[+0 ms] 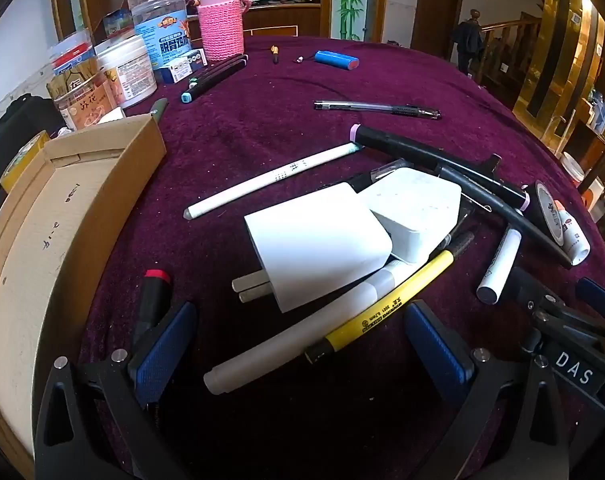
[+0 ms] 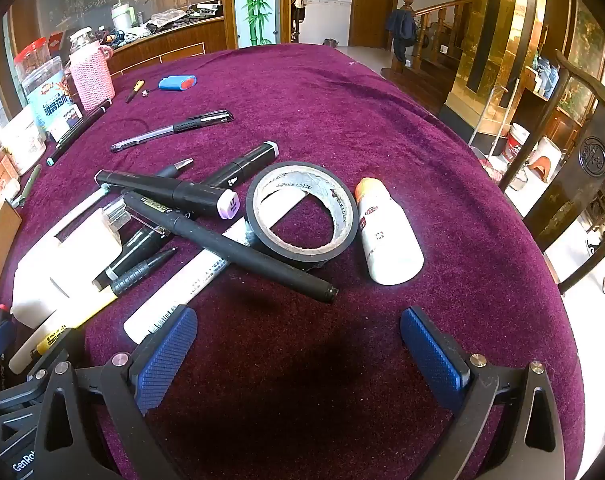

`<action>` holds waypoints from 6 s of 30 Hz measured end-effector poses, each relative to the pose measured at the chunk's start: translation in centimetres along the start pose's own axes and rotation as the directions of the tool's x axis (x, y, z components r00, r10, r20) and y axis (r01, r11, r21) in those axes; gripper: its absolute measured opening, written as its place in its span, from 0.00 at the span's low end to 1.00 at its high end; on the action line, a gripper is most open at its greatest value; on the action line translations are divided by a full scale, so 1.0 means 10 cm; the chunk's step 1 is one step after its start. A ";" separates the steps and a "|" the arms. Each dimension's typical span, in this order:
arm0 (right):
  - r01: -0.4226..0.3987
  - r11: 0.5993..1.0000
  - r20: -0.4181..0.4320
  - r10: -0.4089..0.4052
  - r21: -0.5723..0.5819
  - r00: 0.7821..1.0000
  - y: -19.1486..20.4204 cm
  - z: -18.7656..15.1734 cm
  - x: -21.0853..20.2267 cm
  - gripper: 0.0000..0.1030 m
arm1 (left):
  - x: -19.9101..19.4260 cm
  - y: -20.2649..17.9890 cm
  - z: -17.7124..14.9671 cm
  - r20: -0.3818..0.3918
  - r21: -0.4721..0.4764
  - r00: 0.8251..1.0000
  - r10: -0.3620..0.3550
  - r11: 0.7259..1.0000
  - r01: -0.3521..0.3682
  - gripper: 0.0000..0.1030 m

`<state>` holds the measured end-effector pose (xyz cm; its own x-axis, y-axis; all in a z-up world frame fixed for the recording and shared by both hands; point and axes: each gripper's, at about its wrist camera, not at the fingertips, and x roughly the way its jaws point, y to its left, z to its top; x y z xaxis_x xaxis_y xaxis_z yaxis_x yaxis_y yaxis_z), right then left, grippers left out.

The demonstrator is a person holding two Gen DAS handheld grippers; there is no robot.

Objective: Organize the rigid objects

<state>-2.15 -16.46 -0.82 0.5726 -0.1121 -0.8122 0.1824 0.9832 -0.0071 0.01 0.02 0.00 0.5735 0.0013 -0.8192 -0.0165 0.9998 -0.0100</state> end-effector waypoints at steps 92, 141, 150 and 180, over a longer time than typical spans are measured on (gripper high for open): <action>-0.115 0.988 0.293 0.082 0.099 0.952 -0.44 0.31 -0.33 0.97 | -1.11 1.09 -0.35 0.103 0.035 0.982 -0.158 0.987 0.155 0.98; -0.097 0.992 0.239 0.076 0.077 0.968 -0.37 0.29 -0.20 0.97 | -0.40 0.62 -0.35 -0.033 0.163 0.999 0.028 0.986 -0.022 0.48; -0.099 0.992 0.234 0.079 0.077 0.969 -0.36 0.28 -0.19 0.97 | -0.40 0.63 -0.35 -0.032 0.154 0.999 0.018 0.988 -0.013 0.48; -0.107 0.991 0.214 0.088 0.077 0.973 -0.33 0.26 -0.18 0.97 | -0.46 0.74 -0.31 -0.069 0.110 0.976 -0.206 0.971 0.213 0.25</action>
<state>-1.72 -19.92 2.17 0.7443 -0.0529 -0.6658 0.1810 0.9755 0.1249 -5.29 7.39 1.94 0.5063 -0.2061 -0.8374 0.1957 0.9732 -0.1212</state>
